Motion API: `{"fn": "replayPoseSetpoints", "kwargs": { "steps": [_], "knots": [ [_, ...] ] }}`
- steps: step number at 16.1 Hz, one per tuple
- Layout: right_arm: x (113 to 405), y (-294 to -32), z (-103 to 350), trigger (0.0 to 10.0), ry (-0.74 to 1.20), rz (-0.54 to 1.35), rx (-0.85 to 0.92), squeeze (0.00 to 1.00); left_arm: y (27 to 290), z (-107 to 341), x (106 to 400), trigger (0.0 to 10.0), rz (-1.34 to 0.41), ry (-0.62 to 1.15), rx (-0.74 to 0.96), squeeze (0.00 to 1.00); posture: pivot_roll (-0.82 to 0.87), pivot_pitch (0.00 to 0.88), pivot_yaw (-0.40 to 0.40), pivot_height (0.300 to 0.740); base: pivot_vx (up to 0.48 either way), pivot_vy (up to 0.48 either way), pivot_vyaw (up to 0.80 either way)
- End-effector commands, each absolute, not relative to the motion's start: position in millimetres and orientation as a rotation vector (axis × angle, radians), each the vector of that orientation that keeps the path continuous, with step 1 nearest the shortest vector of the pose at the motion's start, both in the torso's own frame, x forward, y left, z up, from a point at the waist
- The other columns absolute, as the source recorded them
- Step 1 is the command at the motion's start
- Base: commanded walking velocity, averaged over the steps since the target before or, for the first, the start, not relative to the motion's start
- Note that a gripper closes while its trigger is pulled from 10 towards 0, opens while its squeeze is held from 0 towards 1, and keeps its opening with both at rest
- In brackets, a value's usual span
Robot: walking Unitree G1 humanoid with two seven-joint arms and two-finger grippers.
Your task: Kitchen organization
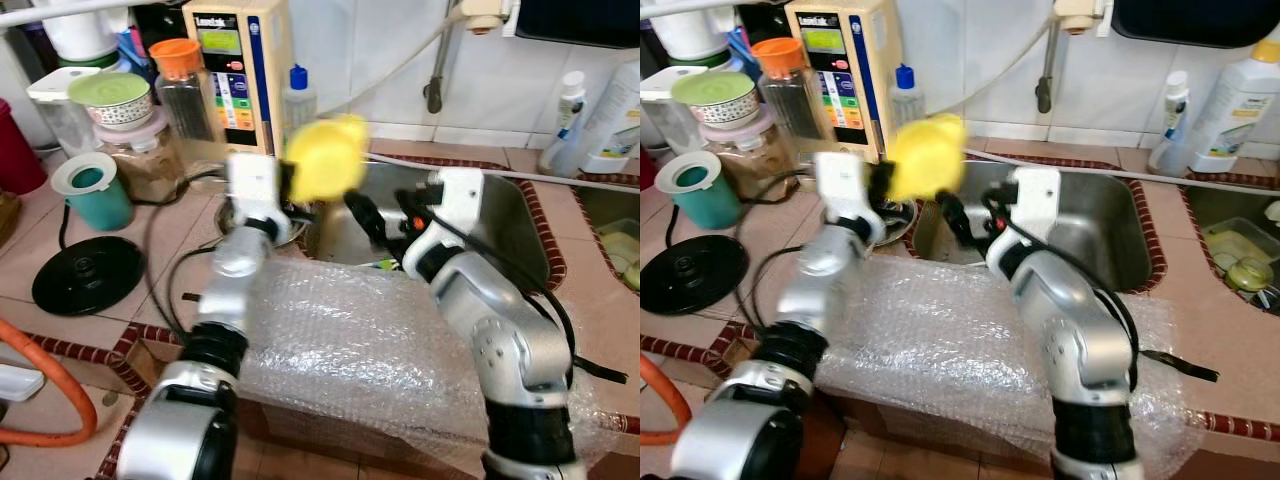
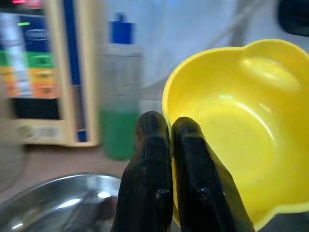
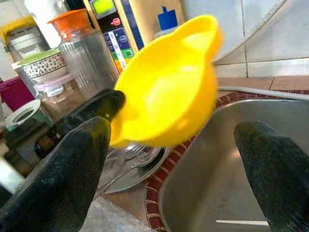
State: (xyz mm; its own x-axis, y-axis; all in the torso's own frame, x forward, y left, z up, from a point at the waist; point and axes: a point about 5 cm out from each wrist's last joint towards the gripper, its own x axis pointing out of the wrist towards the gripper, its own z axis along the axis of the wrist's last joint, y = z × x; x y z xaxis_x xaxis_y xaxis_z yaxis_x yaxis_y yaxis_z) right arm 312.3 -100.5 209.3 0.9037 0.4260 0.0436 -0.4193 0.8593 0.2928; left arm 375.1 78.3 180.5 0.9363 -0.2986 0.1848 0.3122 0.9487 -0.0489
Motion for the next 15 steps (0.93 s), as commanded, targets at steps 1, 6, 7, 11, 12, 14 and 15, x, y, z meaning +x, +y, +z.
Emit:
{"fn": "replayPoseSetpoints", "kwargs": {
  "steps": [1, 6, 7, 11, 12, 14, 15],
  "knots": [
    [317, -101, 211, 10.0, 0.035, 0.432, 0.328, 0.0, 76, 190, 373, 0.0, -0.332, -0.235, -0.04, 0.0, -0.07, 0.0, 0.06, 0.74, 0.0, 0.0, 0.0],
    [335, -104, 208, 0.0, 0.084, 0.284, 0.36, 0.0, 65, 189, 362, 0.0, -0.381, -0.277, -0.028, 0.0, -0.06, 0.0, 0.053, 0.74, 0.0, 0.0, 0.0],
    [338, -105, 207, 0.0, 0.096, 0.267, 0.363, 0.0, 65, 188, 360, 0.0, -0.386, -0.283, -0.026, 0.0, -0.06, 0.0, 0.051, 0.74, 0.0, 0.0, 0.0],
    [351, -106, 210, 0.0, 0.13, 0.2, 0.435, 0.0, 59, 187, 354, 0.0, -0.415, -0.303, -0.021, 0.0, -0.06, 0.0, 0.048, 0.74, 0.0, 0.0, 0.0],
    [353, -105, 212, 0.0, 0.13, 0.198, 0.44, 0.0, 57, 188, 353, 0.0, -0.424, -0.307, -0.024, 0.0, -0.06, 0.0, 0.048, 0.74, 0.0, 0.0, 0.0],
    [355, -103, 212, 0.0, 0.145, 0.194, 0.467, 0.0, 54, 188, 350, 0.0, -0.443, -0.315, -0.023, 0.0, -0.06, 0.0, 0.043, 0.74, 0.0, 0.0, 0.0],
    [356, -103, 211, 0.0, 0.159, 0.187, 0.471, 0.0, 53, 187, 349, 0.0, -0.441, -0.314, -0.022, 0.0, -0.06, 0.0, 0.041, 0.74, 0.0, 0.0, 0.0]
  ]
}}
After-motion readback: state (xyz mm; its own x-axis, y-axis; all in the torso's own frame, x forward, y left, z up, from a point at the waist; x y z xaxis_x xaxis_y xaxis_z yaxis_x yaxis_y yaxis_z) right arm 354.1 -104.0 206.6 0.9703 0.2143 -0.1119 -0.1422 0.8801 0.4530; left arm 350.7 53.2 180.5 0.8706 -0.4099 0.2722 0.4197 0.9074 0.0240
